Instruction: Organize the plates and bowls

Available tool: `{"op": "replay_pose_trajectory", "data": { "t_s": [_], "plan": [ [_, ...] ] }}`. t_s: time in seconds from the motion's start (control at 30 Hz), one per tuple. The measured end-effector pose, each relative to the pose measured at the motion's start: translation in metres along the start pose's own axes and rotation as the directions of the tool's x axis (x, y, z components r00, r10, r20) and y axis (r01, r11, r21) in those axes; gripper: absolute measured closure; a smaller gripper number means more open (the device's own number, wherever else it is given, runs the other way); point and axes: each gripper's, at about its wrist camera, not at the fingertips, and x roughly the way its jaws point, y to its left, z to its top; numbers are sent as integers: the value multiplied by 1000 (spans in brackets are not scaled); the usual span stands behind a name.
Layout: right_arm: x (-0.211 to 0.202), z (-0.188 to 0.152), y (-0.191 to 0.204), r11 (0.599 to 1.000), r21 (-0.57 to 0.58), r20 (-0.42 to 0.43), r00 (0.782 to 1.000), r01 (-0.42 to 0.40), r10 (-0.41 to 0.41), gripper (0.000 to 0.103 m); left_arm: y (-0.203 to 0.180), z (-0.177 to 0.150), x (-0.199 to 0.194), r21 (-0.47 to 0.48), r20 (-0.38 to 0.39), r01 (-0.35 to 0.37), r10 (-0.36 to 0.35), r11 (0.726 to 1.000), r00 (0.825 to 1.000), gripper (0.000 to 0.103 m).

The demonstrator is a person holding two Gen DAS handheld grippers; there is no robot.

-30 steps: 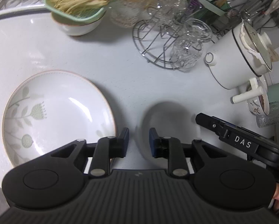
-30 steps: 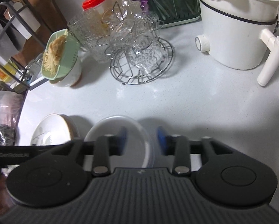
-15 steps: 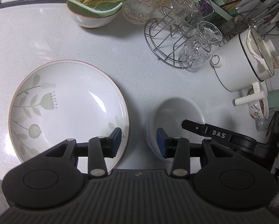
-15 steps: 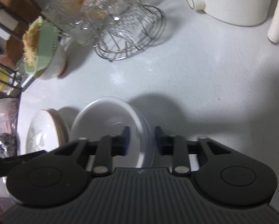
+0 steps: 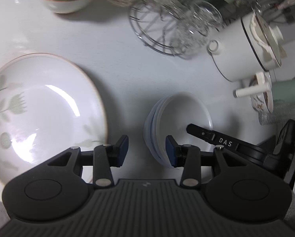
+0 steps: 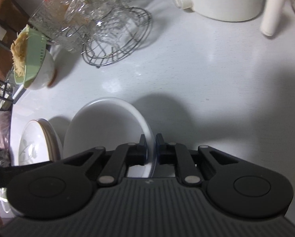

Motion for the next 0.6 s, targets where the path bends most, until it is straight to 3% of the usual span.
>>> {"op": "replay_pose_trajectory", "data": {
  "t_s": [0.3,0.6],
  "plan": [
    [-13,-7,-27,998,47,14,999,29,-29,91,-31,2,41,67,-84,59,-53,996,995,56],
    [-8,0,-40,999,46,-1,1000,9,-9,91,-36,-4,73,17,-113,89,-86,996,990,58]
  ]
}}
